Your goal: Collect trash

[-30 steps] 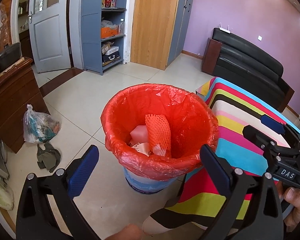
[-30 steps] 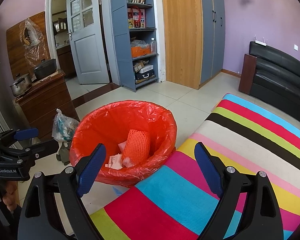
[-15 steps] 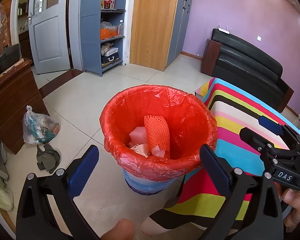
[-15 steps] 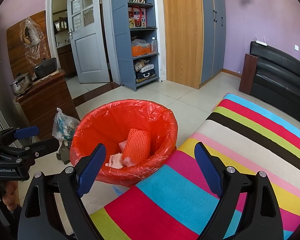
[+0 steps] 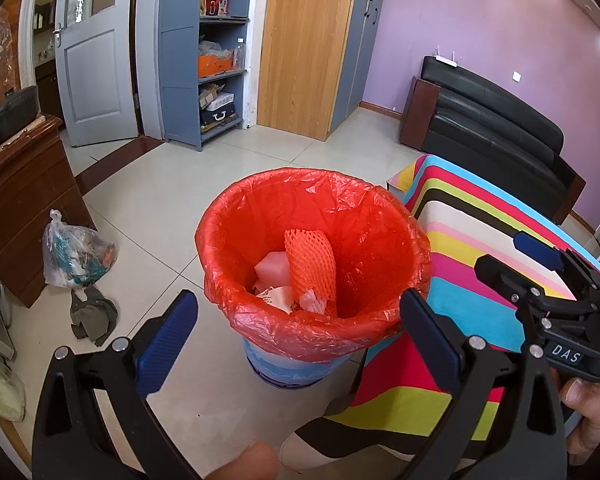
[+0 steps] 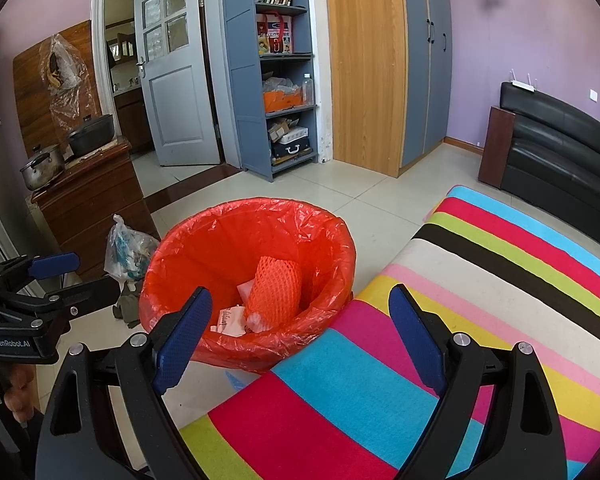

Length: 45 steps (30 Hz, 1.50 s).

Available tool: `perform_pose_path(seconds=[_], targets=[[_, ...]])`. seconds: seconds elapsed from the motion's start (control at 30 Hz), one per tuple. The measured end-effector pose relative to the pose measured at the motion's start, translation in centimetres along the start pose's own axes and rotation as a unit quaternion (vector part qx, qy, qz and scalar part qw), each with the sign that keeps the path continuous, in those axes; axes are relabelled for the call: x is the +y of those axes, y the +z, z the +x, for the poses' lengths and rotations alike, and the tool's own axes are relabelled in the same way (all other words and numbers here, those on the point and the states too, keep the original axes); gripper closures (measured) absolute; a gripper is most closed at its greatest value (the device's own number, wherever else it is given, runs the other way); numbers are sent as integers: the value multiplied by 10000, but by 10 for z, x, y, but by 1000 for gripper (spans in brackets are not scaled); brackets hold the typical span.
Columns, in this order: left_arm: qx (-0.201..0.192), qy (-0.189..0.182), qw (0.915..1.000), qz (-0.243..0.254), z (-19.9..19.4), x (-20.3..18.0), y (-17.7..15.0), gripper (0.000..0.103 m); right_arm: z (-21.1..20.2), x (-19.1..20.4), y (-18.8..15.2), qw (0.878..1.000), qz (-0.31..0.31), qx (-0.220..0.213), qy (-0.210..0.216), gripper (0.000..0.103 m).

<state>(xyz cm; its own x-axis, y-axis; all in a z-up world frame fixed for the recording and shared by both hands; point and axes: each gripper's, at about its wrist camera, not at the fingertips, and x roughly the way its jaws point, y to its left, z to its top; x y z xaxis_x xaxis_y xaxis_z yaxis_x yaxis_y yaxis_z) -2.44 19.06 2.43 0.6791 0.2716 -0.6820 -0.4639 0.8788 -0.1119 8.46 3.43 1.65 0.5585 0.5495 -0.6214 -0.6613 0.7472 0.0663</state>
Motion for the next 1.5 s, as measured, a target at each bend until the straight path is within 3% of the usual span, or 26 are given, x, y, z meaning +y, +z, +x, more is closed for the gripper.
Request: perform_pose_path(seconds=[1.5], targets=[[-34,23,10000,-42,0,0,-1,5,2,2,-2,10000,-24,28,2,19]])
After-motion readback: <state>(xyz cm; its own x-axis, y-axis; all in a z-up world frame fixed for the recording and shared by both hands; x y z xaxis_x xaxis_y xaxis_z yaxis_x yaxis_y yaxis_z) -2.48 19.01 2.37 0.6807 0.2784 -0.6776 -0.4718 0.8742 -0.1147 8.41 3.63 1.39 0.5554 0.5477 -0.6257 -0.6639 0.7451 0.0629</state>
